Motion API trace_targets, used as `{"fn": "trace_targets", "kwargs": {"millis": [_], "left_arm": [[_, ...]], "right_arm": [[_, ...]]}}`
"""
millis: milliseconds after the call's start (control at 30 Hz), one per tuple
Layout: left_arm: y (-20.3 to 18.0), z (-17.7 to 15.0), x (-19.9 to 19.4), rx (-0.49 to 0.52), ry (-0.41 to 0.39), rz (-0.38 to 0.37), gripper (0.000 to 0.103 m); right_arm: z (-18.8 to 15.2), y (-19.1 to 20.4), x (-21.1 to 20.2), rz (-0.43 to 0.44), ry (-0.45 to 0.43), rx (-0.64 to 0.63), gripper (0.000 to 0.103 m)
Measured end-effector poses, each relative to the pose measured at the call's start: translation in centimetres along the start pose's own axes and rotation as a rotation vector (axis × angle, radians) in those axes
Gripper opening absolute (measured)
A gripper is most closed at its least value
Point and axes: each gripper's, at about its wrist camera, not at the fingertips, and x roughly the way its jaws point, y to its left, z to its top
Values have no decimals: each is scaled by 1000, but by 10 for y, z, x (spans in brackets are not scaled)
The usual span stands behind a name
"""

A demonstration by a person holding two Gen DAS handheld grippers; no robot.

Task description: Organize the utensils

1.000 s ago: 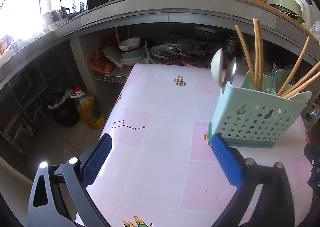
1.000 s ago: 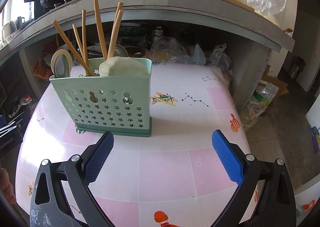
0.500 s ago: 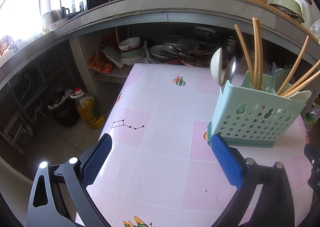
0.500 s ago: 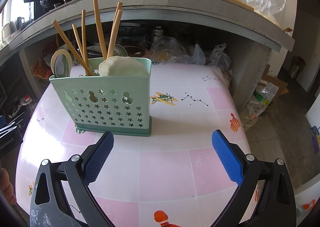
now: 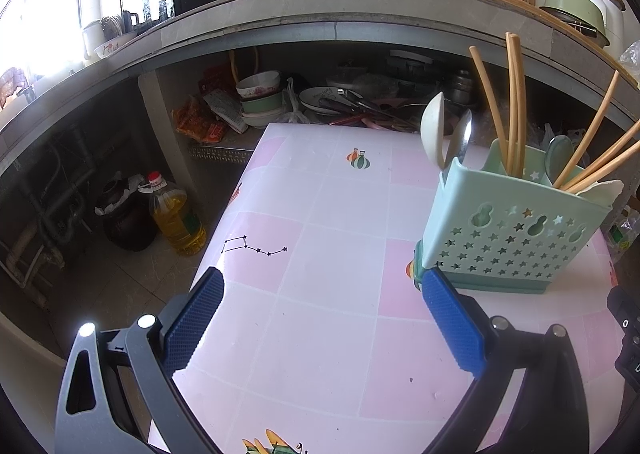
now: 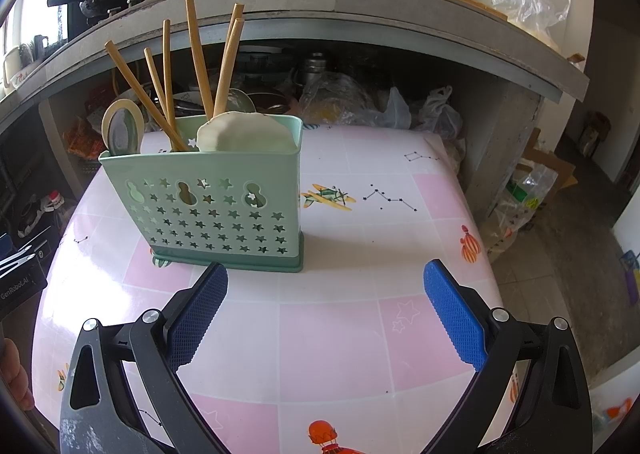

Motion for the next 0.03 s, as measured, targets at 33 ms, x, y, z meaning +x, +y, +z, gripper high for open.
{"fn": "trace_targets", "kwargs": {"millis": [33], "left_arm": [[0, 0, 1, 1, 1, 0, 97]], "right_arm": [[0, 0, 0, 0, 0, 0, 94]]}}
